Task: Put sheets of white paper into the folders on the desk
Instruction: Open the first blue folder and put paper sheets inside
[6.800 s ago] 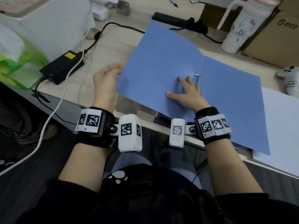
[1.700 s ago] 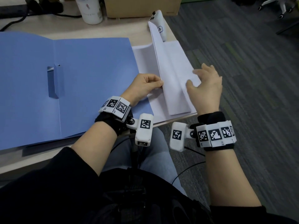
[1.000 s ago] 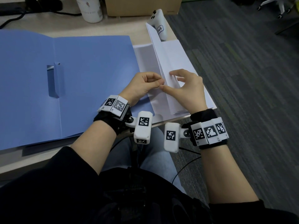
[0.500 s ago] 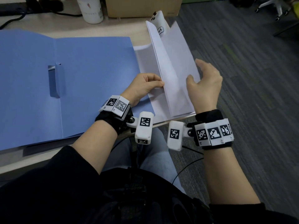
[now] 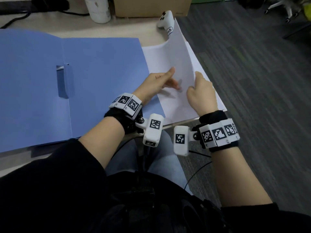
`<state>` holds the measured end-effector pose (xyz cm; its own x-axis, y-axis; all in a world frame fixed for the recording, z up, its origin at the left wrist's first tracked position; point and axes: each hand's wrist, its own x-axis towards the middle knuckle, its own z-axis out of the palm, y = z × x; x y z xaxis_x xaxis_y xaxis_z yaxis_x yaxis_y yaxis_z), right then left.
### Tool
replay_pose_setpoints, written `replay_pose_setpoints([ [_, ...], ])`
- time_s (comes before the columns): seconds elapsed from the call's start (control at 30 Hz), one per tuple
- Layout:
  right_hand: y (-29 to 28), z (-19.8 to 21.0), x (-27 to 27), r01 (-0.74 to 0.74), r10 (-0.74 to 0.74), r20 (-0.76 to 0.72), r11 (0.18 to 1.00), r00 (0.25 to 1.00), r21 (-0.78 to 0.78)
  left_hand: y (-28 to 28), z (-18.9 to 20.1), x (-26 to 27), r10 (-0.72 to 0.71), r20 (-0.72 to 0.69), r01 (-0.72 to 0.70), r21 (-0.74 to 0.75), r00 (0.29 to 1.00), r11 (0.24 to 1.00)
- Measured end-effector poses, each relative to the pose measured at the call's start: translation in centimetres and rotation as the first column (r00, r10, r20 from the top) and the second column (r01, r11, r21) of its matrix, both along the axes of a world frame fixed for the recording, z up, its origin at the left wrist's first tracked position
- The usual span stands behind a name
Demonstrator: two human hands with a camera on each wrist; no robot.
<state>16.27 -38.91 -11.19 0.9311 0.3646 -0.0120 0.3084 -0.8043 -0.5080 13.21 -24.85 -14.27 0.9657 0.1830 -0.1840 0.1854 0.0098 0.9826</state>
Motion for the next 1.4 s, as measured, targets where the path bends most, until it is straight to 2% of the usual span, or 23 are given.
replay_pose_setpoints([
  [0.1,-0.3,1.1,-0.4,0.109,-0.11,0.09,0.994,0.99,0.018,0.2,0.3,0.1,0.043,0.003,-0.043,-0.076,0.999,0.996],
  [0.17,-0.2,1.8,-0.8,0.173,-0.188,0.162,0.98,0.969,0.102,0.5,0.8,0.2,0.104,0.033,-0.1,-0.116,0.994,0.988],
  [0.27,0.2,2.9,-1.3,0.223,-0.295,0.277,0.938,0.914,0.266,1.1,2.0,-0.1,0.206,0.113,-0.196,-0.094,0.972,0.976],
  [0.33,0.6,3.7,-1.5,0.198,-0.357,0.352,0.888,0.865,0.415,2.0,2.6,-0.5,0.274,0.164,-0.267,-0.066,0.947,0.961],
  [0.47,2.1,5.0,-2.2,0.042,-0.427,0.427,0.745,0.797,0.666,4.5,3.3,-1.7,0.406,0.206,-0.41,-0.022,0.891,0.912],
  [0.6,3.6,5.7,-3.0,-0.093,-0.43,0.43,0.613,0.794,0.785,6.2,3.7,-3.2,0.425,0.176,-0.438,0.04,0.888,0.898],
  [0.7,4.9,6.0,-3.9,-0.155,-0.36,0.346,0.465,0.867,0.872,7.3,4.9,-4.4,0.439,0.178,-0.455,0.059,0.881,0.889],
  [0.77,5.8,6.0,-4.6,-0.172,-0.279,0.301,0.405,0.912,0.898,8.1,5.9,-5.3,0.501,0.234,-0.526,0.057,0.833,0.849],
  [0.9,7.1,6.1,-5.4,-0.195,-0.128,0.26,0.378,0.957,0.905,9.8,7.2,-8.1,0.647,0.407,-0.695,-0.041,0.644,0.718],
  [1.0,7.4,5.5,-5.0,-0.17,0.035,0.169,0.378,0.985,0.91,10.6,7.4,-10.5,0.628,0.519,-0.692,-0.094,0.58,0.716],
  [1.07,7.3,4.8,-4.9,-0.11,0.122,0.068,0.379,0.99,0.919,10.5,6.7,-11.8,0.606,0.542,-0.676,-0.092,0.582,0.731],
  [1.23,6.9,2.5,-5.6,0.066,0.242,-0.17,0.388,0.955,0.919,8.1,4.4,-13.9,0.578,0.458,-0.643,-0.02,0.675,0.766],
  [1.3,7.0,2.5,-5.7,0.111,0.235,-0.205,0.358,0.95,0.927,7.4,4.6,-14.0,0.573,0.454,-0.634,-0.022,0.683,0.773],
  [1.4,7.3,3.1,-5.6,0.111,0.215,-0.187,0.323,0.958,0.94,7.6,5.8,-14.0,0.589,0.488,-0.676,0.002,0.644,0.737],
])
